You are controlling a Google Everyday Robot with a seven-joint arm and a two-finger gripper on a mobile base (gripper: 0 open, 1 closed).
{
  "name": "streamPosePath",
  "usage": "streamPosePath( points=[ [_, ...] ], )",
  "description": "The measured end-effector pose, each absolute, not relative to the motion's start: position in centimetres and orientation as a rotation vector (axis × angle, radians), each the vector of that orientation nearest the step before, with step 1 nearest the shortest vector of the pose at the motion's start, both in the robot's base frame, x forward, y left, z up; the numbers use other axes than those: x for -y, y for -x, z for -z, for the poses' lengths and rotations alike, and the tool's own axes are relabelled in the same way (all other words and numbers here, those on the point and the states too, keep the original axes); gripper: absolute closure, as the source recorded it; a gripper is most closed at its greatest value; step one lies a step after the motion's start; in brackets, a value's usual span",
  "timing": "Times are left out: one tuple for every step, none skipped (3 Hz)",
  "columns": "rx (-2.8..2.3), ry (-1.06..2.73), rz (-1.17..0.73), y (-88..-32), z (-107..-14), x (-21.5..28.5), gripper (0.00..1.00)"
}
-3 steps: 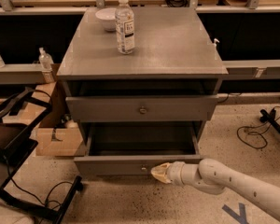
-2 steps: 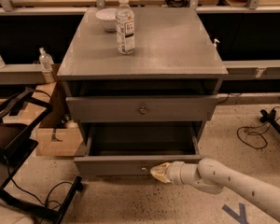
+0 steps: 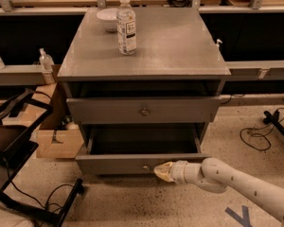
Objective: Close middle drawer
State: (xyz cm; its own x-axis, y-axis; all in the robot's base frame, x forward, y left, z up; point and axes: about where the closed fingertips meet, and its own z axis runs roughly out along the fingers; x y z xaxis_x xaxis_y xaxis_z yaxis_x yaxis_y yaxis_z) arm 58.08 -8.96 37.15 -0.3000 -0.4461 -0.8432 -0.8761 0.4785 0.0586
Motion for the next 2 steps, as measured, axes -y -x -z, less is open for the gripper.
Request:
streamPosePath(
  points=[
    [-1.913,1.099,-0.661,-60.65,-38.10,9.75,1.00],
    [-1.913,1.099,-0.661,-60.26,-38.10,9.77,1.00]
  ],
)
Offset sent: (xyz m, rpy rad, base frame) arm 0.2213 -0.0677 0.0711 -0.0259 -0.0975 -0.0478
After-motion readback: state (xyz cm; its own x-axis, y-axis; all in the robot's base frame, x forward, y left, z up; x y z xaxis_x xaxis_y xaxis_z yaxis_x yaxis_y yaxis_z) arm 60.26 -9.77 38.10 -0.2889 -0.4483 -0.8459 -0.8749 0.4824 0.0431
